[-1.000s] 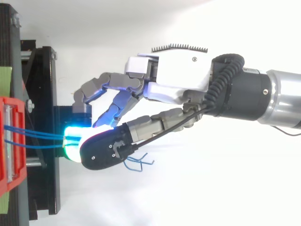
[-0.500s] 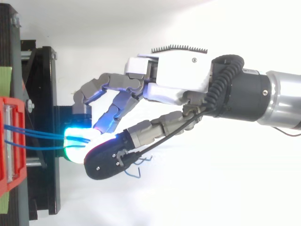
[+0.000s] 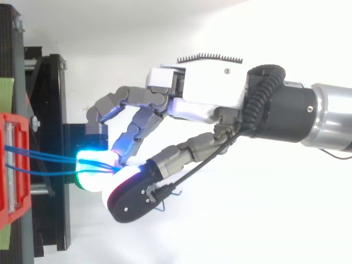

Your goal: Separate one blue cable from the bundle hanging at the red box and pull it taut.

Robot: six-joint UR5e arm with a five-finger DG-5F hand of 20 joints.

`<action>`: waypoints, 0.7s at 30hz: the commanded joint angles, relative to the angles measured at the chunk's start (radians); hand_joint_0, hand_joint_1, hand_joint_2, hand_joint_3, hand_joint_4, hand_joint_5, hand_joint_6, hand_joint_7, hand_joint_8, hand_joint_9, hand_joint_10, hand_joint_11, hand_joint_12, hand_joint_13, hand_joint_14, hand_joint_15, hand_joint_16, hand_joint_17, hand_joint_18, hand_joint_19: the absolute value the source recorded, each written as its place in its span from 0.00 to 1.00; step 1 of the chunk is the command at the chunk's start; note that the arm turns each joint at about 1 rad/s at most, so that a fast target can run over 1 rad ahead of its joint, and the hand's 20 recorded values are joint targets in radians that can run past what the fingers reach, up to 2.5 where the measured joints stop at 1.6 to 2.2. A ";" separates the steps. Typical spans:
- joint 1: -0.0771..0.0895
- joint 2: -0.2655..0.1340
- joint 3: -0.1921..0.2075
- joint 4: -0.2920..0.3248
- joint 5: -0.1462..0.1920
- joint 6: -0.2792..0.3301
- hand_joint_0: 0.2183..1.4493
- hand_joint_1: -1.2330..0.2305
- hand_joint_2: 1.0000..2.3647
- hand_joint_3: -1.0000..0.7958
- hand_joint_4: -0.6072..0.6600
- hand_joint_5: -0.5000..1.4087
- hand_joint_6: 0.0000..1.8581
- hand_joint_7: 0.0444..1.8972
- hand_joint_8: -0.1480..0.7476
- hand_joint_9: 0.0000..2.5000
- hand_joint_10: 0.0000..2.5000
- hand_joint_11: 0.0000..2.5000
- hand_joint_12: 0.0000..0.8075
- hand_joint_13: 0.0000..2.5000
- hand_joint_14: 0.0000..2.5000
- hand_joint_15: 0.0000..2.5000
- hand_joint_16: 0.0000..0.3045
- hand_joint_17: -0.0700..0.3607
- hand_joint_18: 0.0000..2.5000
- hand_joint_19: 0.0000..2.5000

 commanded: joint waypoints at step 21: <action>0.004 0.000 -0.002 0.000 0.000 0.000 0.40 0.26 0.01 0.39 0.52 0.15 0.49 0.59 0.55 0.42 0.01 0.35 0.48 0.41 0.01 0.25 0.14 0.38 0.36 0.25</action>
